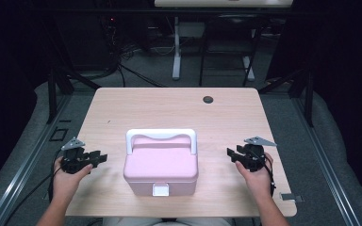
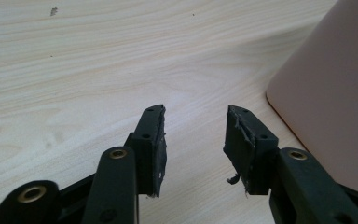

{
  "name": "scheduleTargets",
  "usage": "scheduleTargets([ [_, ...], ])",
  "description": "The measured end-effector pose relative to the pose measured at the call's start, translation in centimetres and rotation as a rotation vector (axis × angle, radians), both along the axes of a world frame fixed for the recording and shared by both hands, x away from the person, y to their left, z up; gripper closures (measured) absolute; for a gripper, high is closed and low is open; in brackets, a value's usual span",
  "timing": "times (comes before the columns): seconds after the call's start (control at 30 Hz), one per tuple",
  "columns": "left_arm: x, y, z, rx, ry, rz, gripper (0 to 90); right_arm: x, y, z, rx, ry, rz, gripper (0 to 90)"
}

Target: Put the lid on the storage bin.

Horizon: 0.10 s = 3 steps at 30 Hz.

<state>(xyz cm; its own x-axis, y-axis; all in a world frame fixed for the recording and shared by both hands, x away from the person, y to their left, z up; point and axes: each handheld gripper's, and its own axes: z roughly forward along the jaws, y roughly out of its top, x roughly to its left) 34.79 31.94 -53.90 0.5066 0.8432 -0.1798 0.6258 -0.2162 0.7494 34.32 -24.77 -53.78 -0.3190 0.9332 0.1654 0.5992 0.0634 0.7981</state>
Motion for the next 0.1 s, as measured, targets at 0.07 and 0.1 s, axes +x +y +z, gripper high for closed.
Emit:
scheduleTargets([
  [0.07, 0.09, 0.12, -0.01, -0.007, 0.005, -0.012, 58.1, 0.02, 0.08, -0.25, -0.011, 0.001, 0.004, 52.1],
  [0.1, 0.11, 0.19, -0.06, -0.009, 0.01, -0.014, 58.1, 0.02, 0.13, -0.33, -0.021, -0.006, 0.009, 51.6],
])
